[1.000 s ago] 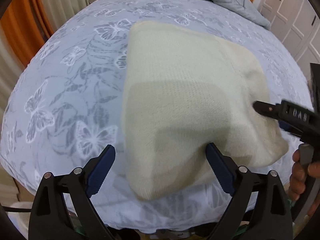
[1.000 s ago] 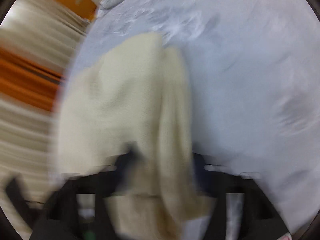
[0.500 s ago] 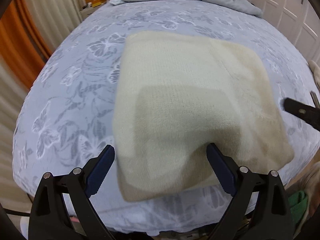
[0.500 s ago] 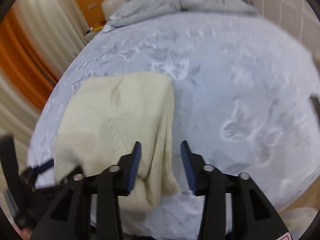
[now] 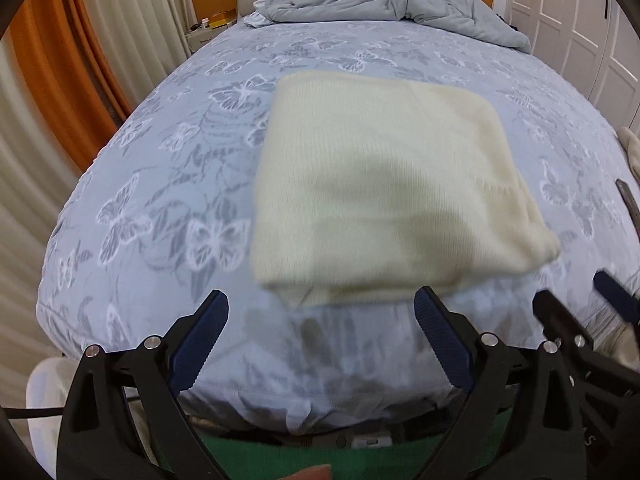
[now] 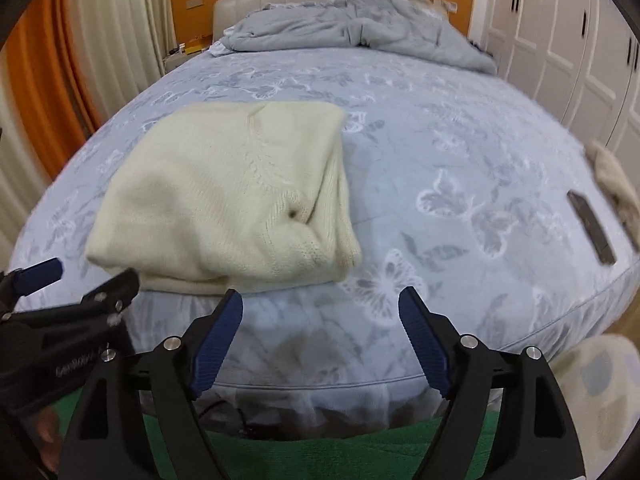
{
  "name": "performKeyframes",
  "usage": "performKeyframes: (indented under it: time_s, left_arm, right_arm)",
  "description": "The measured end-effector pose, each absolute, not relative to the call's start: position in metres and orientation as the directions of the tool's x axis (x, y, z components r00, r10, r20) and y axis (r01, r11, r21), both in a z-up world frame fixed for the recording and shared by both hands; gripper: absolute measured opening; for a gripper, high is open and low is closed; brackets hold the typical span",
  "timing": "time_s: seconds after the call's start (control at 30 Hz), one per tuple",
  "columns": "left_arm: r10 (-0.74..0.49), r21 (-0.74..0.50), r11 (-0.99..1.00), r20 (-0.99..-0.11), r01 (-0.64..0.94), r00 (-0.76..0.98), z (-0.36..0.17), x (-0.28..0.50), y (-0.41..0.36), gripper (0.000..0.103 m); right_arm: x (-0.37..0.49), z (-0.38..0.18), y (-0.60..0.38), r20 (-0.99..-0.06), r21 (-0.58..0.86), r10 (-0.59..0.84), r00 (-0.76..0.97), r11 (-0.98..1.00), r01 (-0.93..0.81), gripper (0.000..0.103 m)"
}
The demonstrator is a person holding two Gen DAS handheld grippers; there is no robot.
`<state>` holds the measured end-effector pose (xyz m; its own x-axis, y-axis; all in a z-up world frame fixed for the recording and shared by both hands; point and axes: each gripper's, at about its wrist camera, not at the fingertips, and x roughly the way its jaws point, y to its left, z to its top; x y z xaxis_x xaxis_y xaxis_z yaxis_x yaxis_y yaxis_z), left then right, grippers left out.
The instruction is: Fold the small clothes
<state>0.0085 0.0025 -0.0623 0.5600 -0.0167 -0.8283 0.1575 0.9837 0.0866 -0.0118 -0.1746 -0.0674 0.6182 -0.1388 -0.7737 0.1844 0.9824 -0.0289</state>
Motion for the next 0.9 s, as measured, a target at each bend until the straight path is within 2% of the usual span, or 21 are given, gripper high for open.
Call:
performKeyframes:
  time_s: [0.17,0.43,0.77,0.9]
  left_arm:
    - [0.022,0.136,0.979,-0.809,0.151,0.587,-0.069,-0.005,0.003,0.092]
    - [0.002,0.115,0.981,-0.808,0.155,0.589,-0.074,-0.013,0.007,0.092]
    - [0.042,0.160,0.978,-0.779,0.135,0.625,-0.077,-0.024,0.005,0.092]
    - [0.031,0.139,0.982,-0.787,0.129,0.616,-0.078,-0.023,0.007,0.092]
  right_arm:
    - [-0.020,-0.070,-0.179,-0.779,-0.004,-0.144,0.610,0.975,0.224,0.081]
    - [-0.023,-0.075,-0.183,-0.789,0.014,-0.147,0.596,0.967,0.256,0.081]
    - [-0.023,-0.079,-0.172,-0.795,-0.030,-0.160,0.585,0.974,0.226,0.084]
    - [-0.024,-0.080,-0.171,-0.795,-0.040,-0.171,0.582,0.972,0.231,0.085]
